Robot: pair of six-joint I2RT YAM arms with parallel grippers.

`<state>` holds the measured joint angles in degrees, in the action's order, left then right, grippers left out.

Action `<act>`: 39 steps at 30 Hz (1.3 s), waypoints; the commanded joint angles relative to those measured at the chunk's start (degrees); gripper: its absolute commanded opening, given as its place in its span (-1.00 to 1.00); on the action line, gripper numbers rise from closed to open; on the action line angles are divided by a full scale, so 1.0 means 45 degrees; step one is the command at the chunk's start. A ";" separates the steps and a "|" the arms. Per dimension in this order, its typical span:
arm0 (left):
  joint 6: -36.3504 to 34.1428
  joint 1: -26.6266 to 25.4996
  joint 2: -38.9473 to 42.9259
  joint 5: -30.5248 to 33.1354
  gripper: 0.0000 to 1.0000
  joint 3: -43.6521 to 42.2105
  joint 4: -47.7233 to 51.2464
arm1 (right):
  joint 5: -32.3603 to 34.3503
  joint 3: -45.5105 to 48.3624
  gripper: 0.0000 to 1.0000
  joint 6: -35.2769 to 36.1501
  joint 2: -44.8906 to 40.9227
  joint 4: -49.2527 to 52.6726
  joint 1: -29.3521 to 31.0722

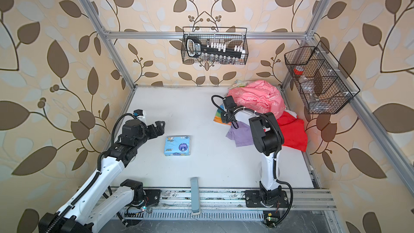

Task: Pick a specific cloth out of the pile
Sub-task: 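Close the right gripper on the rainbow cloth edge, then lift the rainbow cloth high with the right gripper, pulling it from the pile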

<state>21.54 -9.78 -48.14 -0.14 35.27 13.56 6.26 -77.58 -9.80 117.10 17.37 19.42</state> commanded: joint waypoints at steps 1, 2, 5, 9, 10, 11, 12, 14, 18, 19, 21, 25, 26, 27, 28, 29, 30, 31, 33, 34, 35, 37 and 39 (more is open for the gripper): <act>-0.0105 -0.0053 0.0268 0.0033 0.98 -0.0151 -0.0261 | 0.0360 0.0346 -1.00 0.0108 -0.0872 0.1292 0.0112; -0.0104 -0.0053 0.0287 0.0041 0.98 -0.0152 -0.0260 | 0.0402 0.0364 -1.00 0.0146 -0.1158 0.1314 0.0098; -0.0117 -0.0054 0.0327 0.0056 0.98 -0.0160 -0.0267 | 0.0464 0.0249 -1.00 0.0225 -0.1906 0.1450 0.0106; -0.0105 -0.0053 0.0366 0.0052 0.98 -0.0171 -0.0275 | 0.0473 -0.0018 -1.00 0.0389 -0.2814 0.1731 0.0079; -0.0106 -0.0053 0.0374 0.0052 0.98 -0.0176 -0.0279 | 0.0534 -0.0107 -1.00 0.0436 -0.3057 0.1816 0.0092; -0.0113 -0.0053 0.0381 0.0061 0.98 -0.0181 -0.0279 | 0.0634 -0.0219 -1.00 0.0506 -0.3301 0.1897 0.0079; -0.0109 -0.0053 0.0385 0.0050 0.98 -0.0162 -0.0279 | 0.0737 -0.0336 -1.00 0.0560 -0.3529 0.1977 0.0081; -0.0118 -0.0053 0.0404 0.0039 0.98 -0.0181 -0.0279 | 0.1038 -0.0585 -1.00 0.0690 -0.4057 0.2124 0.0077; -0.0095 -0.0053 0.0460 0.0036 0.98 -0.0181 -0.0279 | 0.1836 -0.1261 -1.00 0.0990 -0.4992 0.2484 -0.0056; -0.0080 -0.0053 0.0478 0.0032 0.98 -0.0200 -0.0279 | 0.1998 -0.1439 -1.00 0.1061 -0.5234 0.2526 -0.0134; -0.0082 -0.0053 0.0502 0.0032 0.98 -0.0200 -0.0279 | 0.2218 -0.1788 -1.00 0.1195 -0.5624 0.2620 -0.0315; -0.0073 -0.0053 0.0544 0.0017 0.98 -0.0205 -0.0279 | 0.2377 -0.2654 -1.00 0.1376 -0.6084 0.2980 -0.0966; -0.0061 -0.0053 0.0547 0.0027 0.98 -0.0217 -0.0279 | 0.2368 -0.2897 -1.00 0.1387 -0.6158 0.3087 -0.1185; -0.0078 -0.0053 0.0542 0.0007 0.98 -0.0218 -0.0279 | 0.2332 -0.3099 -1.00 0.1397 -0.6192 0.3190 -0.1353; -0.0063 -0.0053 0.0560 -0.0007 0.98 -0.0213 -0.0279 | 0.2267 -0.3313 -1.00 0.1412 -0.6241 0.3285 -0.1602; -0.0061 -0.0053 0.0561 -0.0002 0.98 -0.0211 -0.0279 | 0.2204 -0.3499 -1.00 0.1417 -0.6278 0.3339 -0.1831; -0.0072 -0.0053 0.0561 -0.0007 0.98 -0.0210 -0.0308 | 0.2111 -0.3682 -1.00 0.1407 -0.6314 0.3370 -0.2034; -0.0064 -0.0053 0.0546 -0.0007 0.98 -0.0219 -0.0314 | 0.2038 -0.3879 -1.00 0.1435 -0.6351 0.3397 -0.2223; -0.0067 -0.0053 0.0532 -0.0005 0.98 -0.0210 -0.0319 | 0.1984 -0.4357 -1.00 0.1475 -0.6414 0.3452 -0.2518; -0.0076 -0.0053 0.0522 -0.0005 0.98 -0.0212 -0.0319 | 0.2007 -0.4686 -1.00 0.1495 -0.6395 0.3518 -0.2631; -0.0077 -0.0065 0.0522 0.0004 0.98 -0.0220 -0.0299 | 0.2025 -0.5050 -1.00 0.1543 -0.6374 0.3595 -0.2743; -0.0063 -0.0053 0.0540 0.0007 0.98 -0.0200 -0.0299 | 0.2046 -0.5865 -1.00 0.1587 -0.6270 0.3783 -0.2829; -0.0061 -0.0053 0.0542 -0.0007 0.98 -0.0193 -0.0294 | 0.2132 -0.6724 -1.00 0.1668 -0.6124 0.3907 -0.2870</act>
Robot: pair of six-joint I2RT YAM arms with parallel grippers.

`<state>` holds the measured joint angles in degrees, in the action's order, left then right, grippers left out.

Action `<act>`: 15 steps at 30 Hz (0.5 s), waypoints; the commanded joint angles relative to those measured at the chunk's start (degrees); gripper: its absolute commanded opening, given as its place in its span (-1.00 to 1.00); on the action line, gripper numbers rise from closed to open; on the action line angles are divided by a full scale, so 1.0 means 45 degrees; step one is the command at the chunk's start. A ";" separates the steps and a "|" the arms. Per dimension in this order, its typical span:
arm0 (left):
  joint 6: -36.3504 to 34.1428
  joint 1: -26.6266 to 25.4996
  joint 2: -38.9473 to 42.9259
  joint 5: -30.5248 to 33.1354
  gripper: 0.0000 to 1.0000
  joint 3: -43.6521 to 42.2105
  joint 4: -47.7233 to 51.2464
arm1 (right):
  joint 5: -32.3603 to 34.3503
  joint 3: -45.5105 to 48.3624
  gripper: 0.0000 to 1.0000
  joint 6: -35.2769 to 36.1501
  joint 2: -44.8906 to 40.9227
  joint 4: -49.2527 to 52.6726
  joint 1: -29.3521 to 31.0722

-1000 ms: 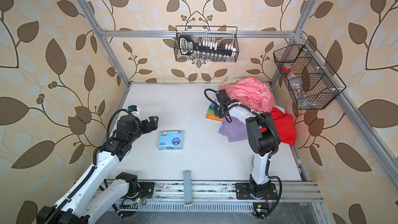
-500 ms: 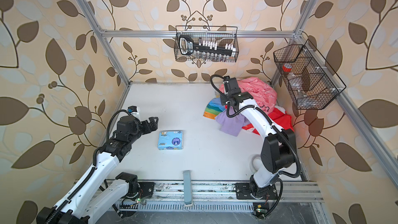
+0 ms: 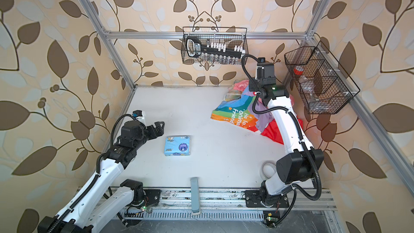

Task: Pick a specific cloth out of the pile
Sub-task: 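Lift the rainbow cloth high with the right gripper, pulling it from the pile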

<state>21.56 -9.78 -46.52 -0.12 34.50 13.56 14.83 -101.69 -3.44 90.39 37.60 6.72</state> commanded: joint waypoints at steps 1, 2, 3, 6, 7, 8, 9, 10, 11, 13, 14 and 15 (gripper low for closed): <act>-0.0070 -0.0053 0.0181 -0.0014 0.98 -0.0030 -0.0318 | 0.0248 -0.1811 -1.00 0.0289 -0.0106 -0.0548 -0.0038; -0.0071 -0.0053 0.0174 -0.0031 0.98 -0.0039 -0.0319 | 0.0295 -0.2257 -1.00 0.0307 -0.0028 -0.0525 -0.0048; -0.0067 -0.0053 0.0163 -0.0020 0.98 -0.0030 -0.0328 | 0.0317 -0.2635 -1.00 0.0324 0.0039 -0.0525 -0.0038; -0.0085 -0.0053 0.0124 -0.0032 0.98 -0.0015 -0.0343 | 0.0273 -0.3906 -1.00 0.0335 0.0319 -0.0474 -0.0048; -0.0087 -0.0053 0.0123 -0.0027 0.98 -0.0020 -0.0339 | 0.0221 -0.4344 -1.00 0.0326 0.0415 -0.0428 -0.0038; -0.0095 -0.0053 0.0111 -0.0049 0.98 0.0005 -0.0338 | 0.0173 -0.4691 -1.00 0.0316 0.0458 -0.0388 -0.0048; -0.0088 -0.0053 0.0107 -0.0030 0.98 -0.0006 -0.0338 | 0.0145 -0.4935 -1.00 0.0316 0.0513 -0.0408 -0.0038; -0.0110 -0.0053 0.0105 -0.0032 0.98 0.0006 -0.0338 | 0.0079 -0.5174 -1.00 0.0301 0.0520 -0.0408 -0.0048; -0.0119 -0.0053 0.0105 -0.0036 0.98 0.0008 -0.0338 | -0.0034 -0.5319 -1.00 0.0282 0.0517 -0.0438 -0.0048; -0.0111 -0.0053 0.0105 -0.0031 0.98 -0.0010 -0.0348 | -0.0305 -0.5439 -1.00 0.0166 0.0381 -0.0584 -0.0047; -0.0106 -0.0053 0.0104 -0.0029 0.98 0.0004 -0.0338 | -0.0500 -0.5411 -1.00 0.0097 0.0298 -0.0702 -0.0048; -0.0122 -0.0053 0.0119 -0.0027 0.98 0.0009 -0.0338 | -0.0632 -0.5373 -1.00 0.0038 0.0191 -0.0839 -0.0048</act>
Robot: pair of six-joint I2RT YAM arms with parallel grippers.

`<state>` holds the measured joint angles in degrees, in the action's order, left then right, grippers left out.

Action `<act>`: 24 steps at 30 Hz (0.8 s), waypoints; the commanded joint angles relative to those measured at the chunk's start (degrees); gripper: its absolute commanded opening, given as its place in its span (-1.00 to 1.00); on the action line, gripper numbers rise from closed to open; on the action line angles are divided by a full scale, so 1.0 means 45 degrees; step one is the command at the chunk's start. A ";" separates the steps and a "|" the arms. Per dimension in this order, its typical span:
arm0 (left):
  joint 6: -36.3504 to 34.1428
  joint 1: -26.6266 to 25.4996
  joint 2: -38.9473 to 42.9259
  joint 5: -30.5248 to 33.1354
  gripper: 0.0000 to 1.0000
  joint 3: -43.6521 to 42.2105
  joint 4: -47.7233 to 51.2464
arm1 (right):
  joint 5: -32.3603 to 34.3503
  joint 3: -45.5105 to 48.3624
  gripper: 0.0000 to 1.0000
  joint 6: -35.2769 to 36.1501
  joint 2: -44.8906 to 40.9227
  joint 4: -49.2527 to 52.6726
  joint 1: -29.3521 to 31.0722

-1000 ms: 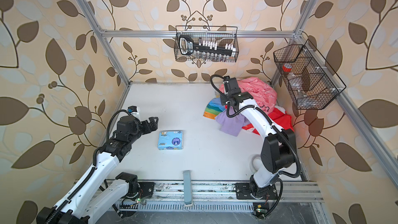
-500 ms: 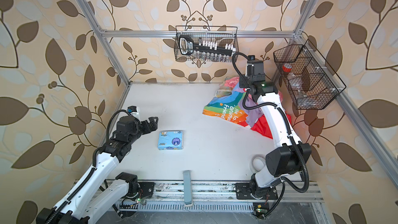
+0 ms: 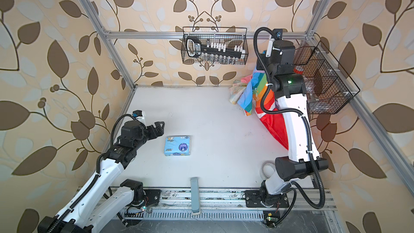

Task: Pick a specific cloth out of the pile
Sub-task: 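Lift the rainbow cloth high with the right gripper, pulling it from the pile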

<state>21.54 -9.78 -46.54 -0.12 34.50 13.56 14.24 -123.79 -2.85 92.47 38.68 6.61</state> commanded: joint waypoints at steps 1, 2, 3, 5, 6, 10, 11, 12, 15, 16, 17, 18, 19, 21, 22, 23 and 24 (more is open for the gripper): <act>-0.0114 -0.0053 0.0109 -0.0027 0.98 -0.0011 -0.0338 | -0.0743 -0.0367 -1.00 -0.0140 -0.0415 -0.1293 -0.0017; -0.0112 -0.0053 0.0109 -0.0030 0.98 -0.0011 -0.0339 | -0.0954 -0.0261 -1.00 -0.0217 -0.0560 -0.1525 -0.0016; -0.0115 -0.0053 0.0109 -0.0028 0.98 -0.0007 -0.0340 | -0.1124 -0.0193 -1.00 -0.0287 -0.0690 -0.1767 -0.0024; -0.0113 -0.0053 0.0109 -0.0022 0.98 -0.0011 -0.0338 | -0.1575 -0.0196 -1.00 -0.0548 -0.0968 -0.2325 -0.0009; -0.0108 -0.0053 0.0109 -0.0030 0.98 0.0006 -0.0338 | -0.1818 -0.0235 -1.00 -0.0704 -0.1075 -0.2578 -0.0020; -0.0119 -0.0053 0.0128 -0.0010 0.98 -0.0010 -0.0328 | -0.2786 -0.0879 -1.00 -0.1486 -0.1363 -0.3614 -0.0019; -0.0113 -0.0053 0.0132 -0.0007 0.98 -0.0001 -0.0324 | -0.3046 -0.0985 -1.00 -0.1666 -0.1450 -0.3948 -0.0018; -0.0083 -0.0054 0.0128 -0.0021 0.98 -0.0010 -0.0319 | -0.3223 -0.1034 -1.00 -0.1854 -0.1543 -0.4333 -0.0014; -0.0081 -0.0053 0.0128 -0.0048 0.98 -0.0007 -0.0328 | -0.3622 -0.1262 -1.00 -0.2321 -0.1679 -0.5310 -0.0024; -0.0080 -0.0054 0.0138 -0.0050 0.98 -0.0011 -0.0340 | -0.3767 -0.1449 -1.00 -0.2485 -0.1664 -0.5661 -0.0013; -0.0094 -0.0053 0.0132 -0.0049 0.98 -0.0001 -0.0338 | -0.3930 -0.1671 -1.00 -0.2609 -0.1578 -0.5938 -0.0005; -0.0082 -0.0053 0.0128 -0.0044 0.98 -0.0030 -0.0340 | -0.4070 -0.1930 -1.00 -0.2737 -0.1485 -0.6163 -0.0019; -0.0080 -0.0053 0.0128 -0.0046 0.98 -0.0016 -0.0343 | -0.4214 -0.2261 -1.00 -0.2881 -0.1338 -0.6388 -0.0024; -0.0092 -0.0053 0.0119 -0.0032 0.98 -0.0030 -0.0338 | -0.4426 -0.2805 -1.00 -0.3032 -0.1008 -0.6844 -0.0018; -0.0082 -0.0053 0.0109 -0.0032 0.98 -0.0030 -0.0338 | -0.4496 -0.3036 -1.00 -0.3122 -0.0855 -0.7048 -0.0018; -0.0080 -0.0053 0.0091 -0.0030 0.98 -0.0030 -0.0347 | -0.4543 -0.3184 -1.00 -0.3124 -0.0719 -0.7244 -0.0018; -0.0100 -0.0053 0.0089 -0.0032 0.98 -0.0028 -0.0338 | -0.4534 -0.3197 -1.00 -0.3116 -0.0621 -0.7381 -0.0009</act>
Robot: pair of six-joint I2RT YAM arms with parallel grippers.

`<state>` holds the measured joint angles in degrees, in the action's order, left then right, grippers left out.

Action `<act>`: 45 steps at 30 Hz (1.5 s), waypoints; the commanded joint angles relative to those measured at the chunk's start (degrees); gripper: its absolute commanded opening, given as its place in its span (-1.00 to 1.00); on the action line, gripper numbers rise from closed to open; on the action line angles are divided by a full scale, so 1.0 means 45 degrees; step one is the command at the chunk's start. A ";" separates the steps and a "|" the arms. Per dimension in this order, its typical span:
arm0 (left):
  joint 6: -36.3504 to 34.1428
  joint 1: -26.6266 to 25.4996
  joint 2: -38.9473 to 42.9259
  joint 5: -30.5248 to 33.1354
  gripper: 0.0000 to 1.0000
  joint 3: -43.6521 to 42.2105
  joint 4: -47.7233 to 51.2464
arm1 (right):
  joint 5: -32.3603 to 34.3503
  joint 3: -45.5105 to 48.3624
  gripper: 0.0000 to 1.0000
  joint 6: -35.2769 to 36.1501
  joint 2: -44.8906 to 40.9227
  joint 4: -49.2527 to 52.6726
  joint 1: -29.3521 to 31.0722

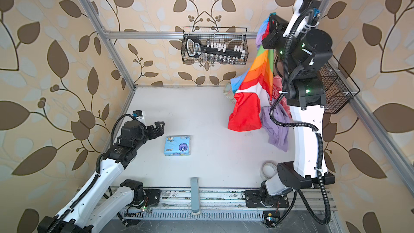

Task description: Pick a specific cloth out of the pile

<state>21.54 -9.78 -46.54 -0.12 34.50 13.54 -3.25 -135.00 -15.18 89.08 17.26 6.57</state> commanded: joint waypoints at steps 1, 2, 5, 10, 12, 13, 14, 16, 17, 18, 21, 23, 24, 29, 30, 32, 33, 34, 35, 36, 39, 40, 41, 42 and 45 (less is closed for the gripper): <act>-0.0110 -0.0053 0.0070 -0.0011 0.98 -0.0030 -0.0333 | -0.0608 -0.0664 -1.00 -0.0377 0.0204 -0.2703 -0.0002; -0.0104 -0.0053 0.0051 -0.0012 0.98 -0.0013 -0.0333 | -0.0614 -0.0547 -1.00 -0.0357 0.0243 -0.2675 -0.0004; -0.0119 -0.0053 0.0031 0.0027 0.98 -0.0006 -0.0333 | -0.0779 0.0718 -1.00 -0.0240 0.0010 -0.2581 -0.0012; -0.0124 -0.0053 -0.0008 0.0015 0.98 -0.0030 -0.0333 | -0.1129 0.3799 -1.00 0.0093 -0.0369 -0.2506 -0.0003; -0.0120 -0.0053 -0.0008 0.0007 0.98 -0.0030 -0.0333 | -0.1430 0.4467 -1.00 0.0203 -0.0124 -0.2079 0.0001; -0.0129 -0.0053 -0.0013 0.0017 0.98 -0.0030 -0.0334 | -0.1677 0.4718 -1.00 0.0276 0.0091 -0.1774 -0.0014; -0.0140 -0.0053 -0.0023 0.0036 0.98 -0.0028 -0.0333 | -0.2000 0.5000 -1.00 0.0324 0.0262 -0.1489 -0.0004; -0.0144 -0.0053 -0.0008 0.0053 0.98 -0.0030 -0.0334 | -0.2604 0.5762 -1.00 0.0341 0.0453 -0.1238 0.0047; -0.0156 -0.0053 -0.0027 0.0059 0.98 -0.0020 -0.0333 | -0.2797 0.6323 -1.00 0.0411 0.0428 -0.1236 0.0175; -0.0159 -0.0053 -0.0028 0.0074 0.98 -0.0029 -0.0352 | -0.2794 0.6813 -1.00 0.0598 0.0352 -0.1225 0.0301; -0.0182 -0.0053 -0.0084 0.0080 0.98 -0.0030 -0.0353 | -0.1955 0.8182 -1.00 0.1907 0.0127 -0.0535 0.1289; -0.0197 -0.0053 -0.0124 0.0052 0.98 0.0001 -0.0338 | -0.1150 0.9106 -1.00 0.2421 -0.0070 0.0282 0.1917; -0.0197 -0.0053 -0.0117 0.0052 0.98 -0.0002 -0.0333 | -0.1004 0.9590 -1.00 0.2472 -0.0206 0.0520 0.2083; -0.0162 -0.0053 -0.0084 -0.0036 0.98 -0.0030 -0.0333 | -0.0411 1.2137 -1.00 0.2137 -0.0947 0.1594 0.2452; -0.0160 -0.0053 -0.0084 -0.0032 0.98 -0.0030 -0.0333 | -0.0093 1.2526 -1.00 0.2071 -0.1092 0.1839 0.2485; -0.0168 -0.0053 -0.0061 -0.0032 0.98 -0.0030 -0.0333 | 0.0490 1.3515 -1.00 0.1857 -0.1487 0.2207 0.2548; -0.0164 -0.0053 -0.0056 -0.0022 0.98 -0.0030 -0.0333 | 0.0613 1.3967 -1.00 0.1786 -0.1664 0.2256 0.2548; -0.0160 -0.0053 -0.0057 -0.0017 0.98 -0.0049 -0.0345 | 0.0773 1.4447 -1.00 0.1702 -0.1853 0.2307 0.2547; -0.0161 -0.0053 -0.0064 -0.0050 0.98 -0.0049 -0.0362 | 0.0990 1.4818 -1.00 0.1657 -0.1970 0.2369 0.2554; -0.0176 -0.0053 -0.0078 -0.0071 0.98 -0.0055 -0.0372 | 0.1231 1.5122 -1.00 0.1618 -0.2037 0.2473 0.2563; -0.0158 -0.0053 -0.0122 -0.0100 0.98 -0.0035 -0.0355 | 0.2017 1.5509 -1.00 0.1455 -0.1983 0.3046 0.2552; -0.0161 -0.0053 -0.0125 -0.0107 0.98 -0.0021 -0.0336 | 0.2166 1.5556 -1.00 0.1406 -0.1957 0.3241 0.2553; -0.0173 -0.0053 -0.0116 -0.0095 0.98 -0.0002 -0.0338 | 0.2327 1.5677 -1.00 0.1321 -0.1944 0.3372 0.2560; -0.0159 -0.0053 -0.0108 -0.0110 0.98 -0.0015 -0.0333 | 0.2520 1.5829 -1.00 0.1228 -0.1991 0.3449 0.2555; -0.0169 -0.0053 -0.0104 -0.0120 0.98 -0.0050 -0.0389 | 0.3165 1.6179 -0.82 0.1041 -0.2203 0.3411 0.2564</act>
<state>21.43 -9.78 -47.09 -0.12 34.50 13.54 6.04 -63.75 -8.93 80.84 30.55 17.89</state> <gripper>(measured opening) 0.989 0.090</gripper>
